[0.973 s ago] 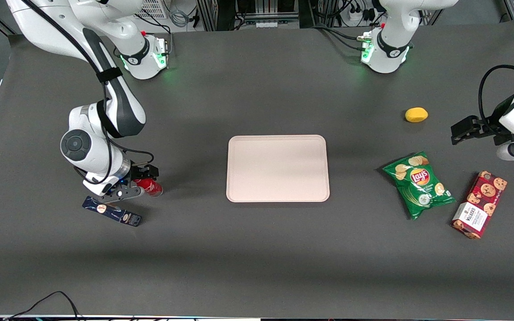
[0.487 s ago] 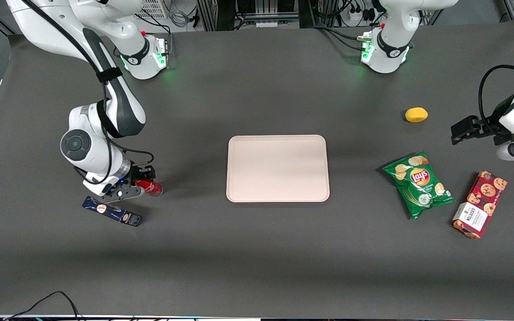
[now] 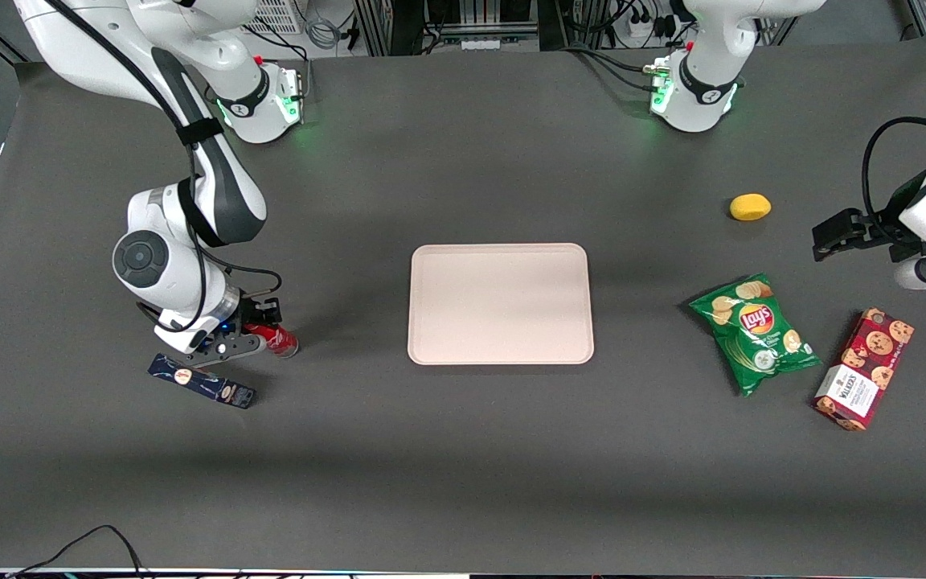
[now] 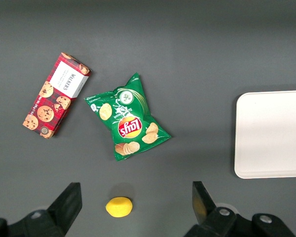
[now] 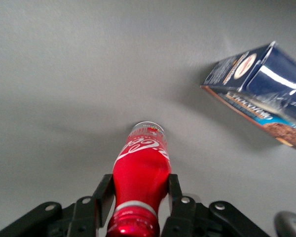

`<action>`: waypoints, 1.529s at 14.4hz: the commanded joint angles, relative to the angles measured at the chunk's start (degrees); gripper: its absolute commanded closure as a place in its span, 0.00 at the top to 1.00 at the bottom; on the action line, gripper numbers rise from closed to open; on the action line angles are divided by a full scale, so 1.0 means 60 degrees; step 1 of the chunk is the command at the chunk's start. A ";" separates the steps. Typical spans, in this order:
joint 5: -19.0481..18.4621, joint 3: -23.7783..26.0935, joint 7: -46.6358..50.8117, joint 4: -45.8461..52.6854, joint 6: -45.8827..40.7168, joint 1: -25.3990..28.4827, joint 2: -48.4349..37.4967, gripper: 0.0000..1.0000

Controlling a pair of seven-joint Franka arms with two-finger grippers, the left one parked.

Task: Place coke bottle on tray
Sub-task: 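Close the right gripper around the bottle's body, then lift the bottle and carry it with the right gripper to the tray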

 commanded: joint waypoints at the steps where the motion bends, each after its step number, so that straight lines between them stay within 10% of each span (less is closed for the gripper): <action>1: 0.0047 0.0008 -0.0308 0.1932 -0.2668 0.0030 -0.0460 0.00; 9: 0.0150 0.0492 -0.0177 0.4810 -0.6924 0.0059 -0.1662 0.00; 14: 0.0646 0.0535 0.0391 0.5132 -0.6970 0.0147 -0.1516 0.00; 22: 0.0633 0.2965 0.5413 0.5294 -0.6137 0.0601 -0.0784 0.00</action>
